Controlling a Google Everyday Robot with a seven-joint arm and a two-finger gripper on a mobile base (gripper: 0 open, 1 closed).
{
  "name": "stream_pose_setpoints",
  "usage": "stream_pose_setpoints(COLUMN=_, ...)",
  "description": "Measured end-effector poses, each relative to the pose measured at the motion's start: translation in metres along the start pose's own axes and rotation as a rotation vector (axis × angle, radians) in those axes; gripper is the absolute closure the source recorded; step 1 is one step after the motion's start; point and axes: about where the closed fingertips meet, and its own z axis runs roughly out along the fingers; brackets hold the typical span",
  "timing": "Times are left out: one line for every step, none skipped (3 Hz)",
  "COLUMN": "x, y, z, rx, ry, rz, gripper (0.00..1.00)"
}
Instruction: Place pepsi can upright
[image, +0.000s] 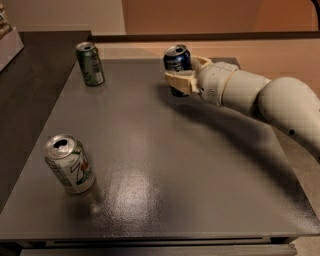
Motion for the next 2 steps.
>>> stream_pose_setpoints(x=-0.0006, y=-0.0038, z=0.0005, rx=-0.006, ry=-0.012, rz=-0.044, gripper=1.00)
stream_pose_setpoints(x=-0.0032, y=-0.0036, z=0.0024, rx=-0.008, ry=-0.040, rz=-0.042, gripper=1.00)
